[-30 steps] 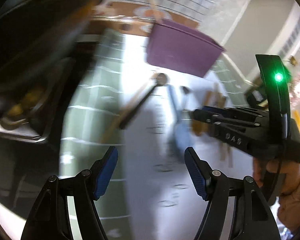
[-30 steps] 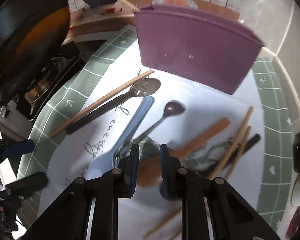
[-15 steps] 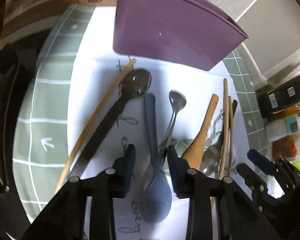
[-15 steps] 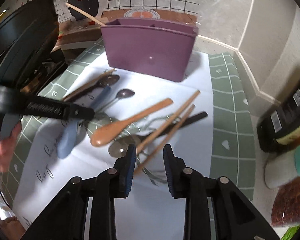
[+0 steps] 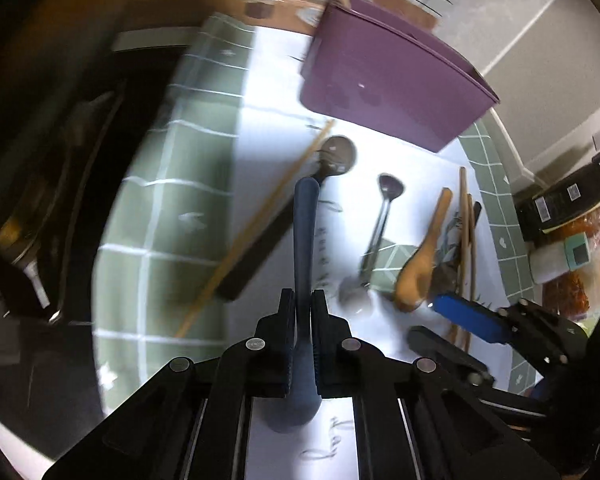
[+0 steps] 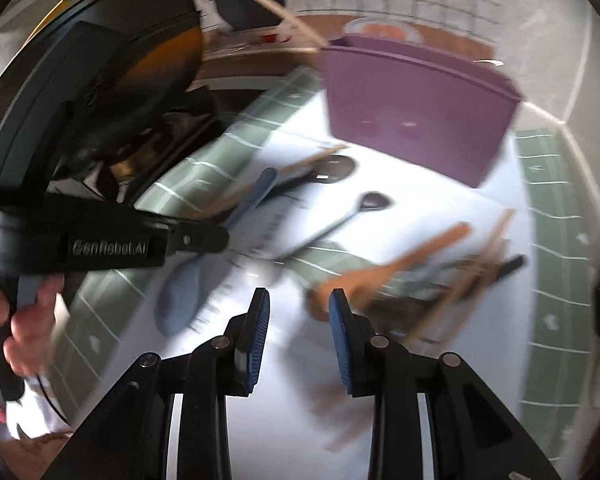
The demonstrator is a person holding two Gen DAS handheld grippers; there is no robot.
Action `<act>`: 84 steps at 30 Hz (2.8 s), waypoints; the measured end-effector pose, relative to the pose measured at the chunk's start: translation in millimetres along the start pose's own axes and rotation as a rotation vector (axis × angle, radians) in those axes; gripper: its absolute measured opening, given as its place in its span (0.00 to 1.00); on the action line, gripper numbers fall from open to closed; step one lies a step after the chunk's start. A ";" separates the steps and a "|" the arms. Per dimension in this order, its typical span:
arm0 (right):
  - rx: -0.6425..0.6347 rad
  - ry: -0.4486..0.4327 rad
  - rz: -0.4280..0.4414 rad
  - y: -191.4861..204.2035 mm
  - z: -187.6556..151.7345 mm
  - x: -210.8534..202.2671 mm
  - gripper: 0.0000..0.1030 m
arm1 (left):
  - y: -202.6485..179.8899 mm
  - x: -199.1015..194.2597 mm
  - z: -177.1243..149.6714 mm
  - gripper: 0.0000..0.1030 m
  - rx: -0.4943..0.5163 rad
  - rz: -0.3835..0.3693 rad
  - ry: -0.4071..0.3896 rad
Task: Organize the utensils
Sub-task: 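Grasp the blue plastic spoon with the left tool while the right tool grasps another white spoon, then carry the blue spoon toward the purple holder with the left tool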
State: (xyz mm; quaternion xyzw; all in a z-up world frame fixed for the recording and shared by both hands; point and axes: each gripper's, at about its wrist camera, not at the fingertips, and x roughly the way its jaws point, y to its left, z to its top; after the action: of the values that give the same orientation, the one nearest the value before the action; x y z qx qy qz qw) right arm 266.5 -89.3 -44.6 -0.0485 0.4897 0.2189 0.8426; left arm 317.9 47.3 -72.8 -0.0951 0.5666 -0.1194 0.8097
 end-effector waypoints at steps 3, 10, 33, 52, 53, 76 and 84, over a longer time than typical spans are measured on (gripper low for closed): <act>-0.007 0.002 -0.017 15.9 6.7 14.8 0.28 | 10.2 -8.0 -8.6 0.08 -0.012 0.005 -0.010; -0.042 0.034 -0.116 27.7 9.9 40.1 0.28 | 16.1 -16.8 -17.5 0.08 -0.044 -0.031 -0.026; 0.016 -0.187 -0.184 -55.4 42.8 -95.7 0.19 | -14.9 30.4 12.5 0.12 0.058 0.089 0.061; 0.035 -0.229 -0.086 -65.2 62.8 -115.4 0.19 | -42.9 -47.9 23.8 0.11 0.073 -0.039 -0.296; 0.032 -0.233 -0.084 -64.2 63.5 -118.0 0.19 | -48.0 -55.7 25.5 0.11 0.078 -0.043 -0.321; 0.069 -0.195 -0.079 -80.8 65.3 -128.3 0.19 | -86.7 -65.2 59.5 0.10 0.264 -0.105 -0.284; 0.042 -0.162 -0.080 -86.1 61.2 -118.7 0.19 | -97.2 34.1 88.0 0.41 0.351 0.007 -0.101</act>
State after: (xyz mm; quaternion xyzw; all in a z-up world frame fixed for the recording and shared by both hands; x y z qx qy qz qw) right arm 301.1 -186.8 76.1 -0.0324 0.4220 0.1779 0.8884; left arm 403.5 -54.0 -45.3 0.0440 0.4961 -0.2086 0.8417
